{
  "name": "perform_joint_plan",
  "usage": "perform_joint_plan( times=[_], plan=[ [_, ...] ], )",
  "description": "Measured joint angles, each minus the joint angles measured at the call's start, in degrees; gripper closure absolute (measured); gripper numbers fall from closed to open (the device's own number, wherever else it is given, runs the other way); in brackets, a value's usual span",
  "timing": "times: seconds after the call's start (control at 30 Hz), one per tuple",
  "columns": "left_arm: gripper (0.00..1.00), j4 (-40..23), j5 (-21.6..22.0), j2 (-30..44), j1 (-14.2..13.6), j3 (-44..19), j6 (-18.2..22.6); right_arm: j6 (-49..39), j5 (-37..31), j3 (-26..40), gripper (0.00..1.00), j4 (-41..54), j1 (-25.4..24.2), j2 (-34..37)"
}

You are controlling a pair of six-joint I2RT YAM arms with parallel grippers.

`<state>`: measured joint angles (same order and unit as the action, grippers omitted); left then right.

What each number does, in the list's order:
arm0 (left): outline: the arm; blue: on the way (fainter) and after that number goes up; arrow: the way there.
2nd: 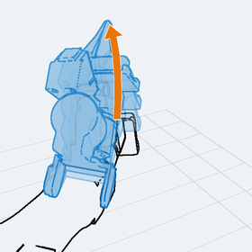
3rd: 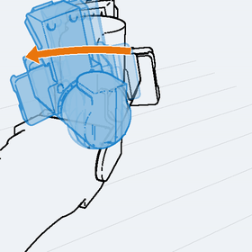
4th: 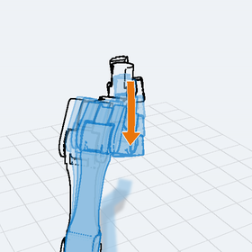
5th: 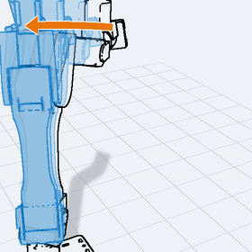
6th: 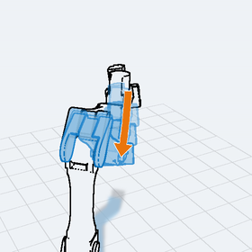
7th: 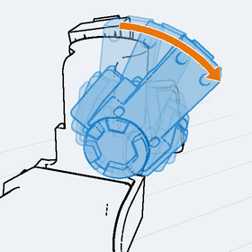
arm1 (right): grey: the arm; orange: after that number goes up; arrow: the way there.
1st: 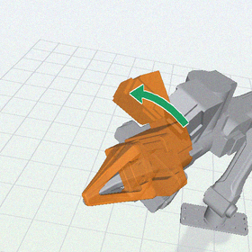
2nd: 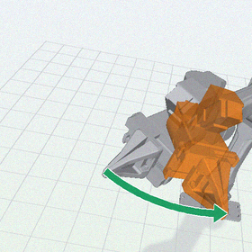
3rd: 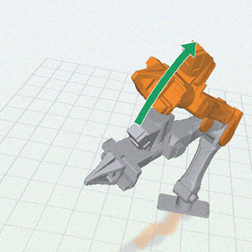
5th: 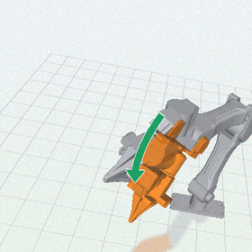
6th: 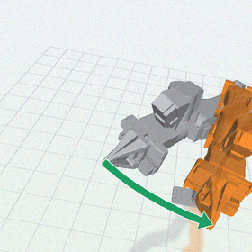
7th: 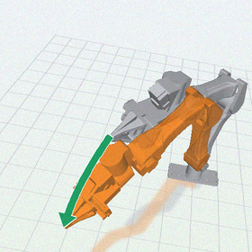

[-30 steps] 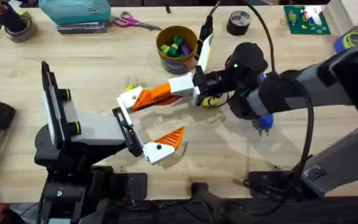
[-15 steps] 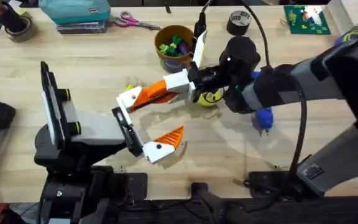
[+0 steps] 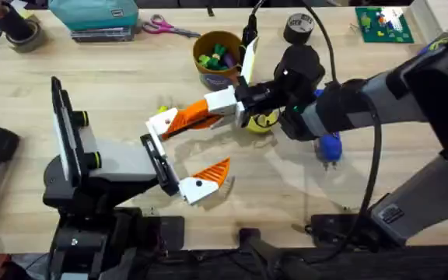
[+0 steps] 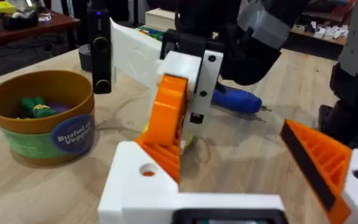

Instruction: Pick up the gripper from the table and insert it into the empty holder that is missing its gripper. Then pick up a screw, insert it into the mounting hole, and use the screwdriver to tighten it. Finally, clean up the table by picking up the vegetable and placing it into the bucket.

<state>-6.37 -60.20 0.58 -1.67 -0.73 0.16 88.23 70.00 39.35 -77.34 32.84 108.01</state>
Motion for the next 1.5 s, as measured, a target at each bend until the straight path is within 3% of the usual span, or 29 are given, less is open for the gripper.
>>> perform_joint_plan(
  times=[0.8, 0.87, 0.97, 1.03, 1.23, 1.27, 1.33, 1.5],
  plan=[
    [0.015, 0.0, 0.0, 0.0, 0.0, 0.0, 0.0, 0.0, 0.0, 0.0, 0.985, 0.0, 0.0, 0.0],
    [0.015, 0.0, -0.1, 0.0, 0.0, 0.0, 0.1, 0.0, 0.0, 0.0, 0.875, 0.1, 0.0, 0.0],
    [0.015, 0.0, -0.3, 0.0, 0.0, 0.0, 0.1, -0.2, -0.2, 0.0, 0.553, 0.4, 0.0, 0.2],
    [0.015, 0.0, -0.3, 0.0, 0.0, 0.0, 0.1, -0.3, -0.3, 0.0, 0.440, 0.5, 0.0, 0.5],
    [0.015, 0.0, -0.3, 0.0, 0.0, 0.0, 0.3, -0.4, -0.3, 0.0, 0.277, 0.6, -0.1, 0.6],
    [0.015, 0.0, -0.3, 0.0, 0.0, 0.0, 0.3, -0.4, -0.3, 0.0, 0.139, 0.6, -0.1, 0.6],
    [0.015, 0.0, -0.3, 0.0, 0.0, 0.0, 0.3, -0.4, -0.3, 0.0, 0.040, 0.6, -0.1, 0.6],
    [0.016, 0.0, -0.4, 0.0, 0.0, 0.0, 0.3, -0.4, -0.3, 0.0, 0.007, 0.6, -0.1, 0.6]
  ],
)
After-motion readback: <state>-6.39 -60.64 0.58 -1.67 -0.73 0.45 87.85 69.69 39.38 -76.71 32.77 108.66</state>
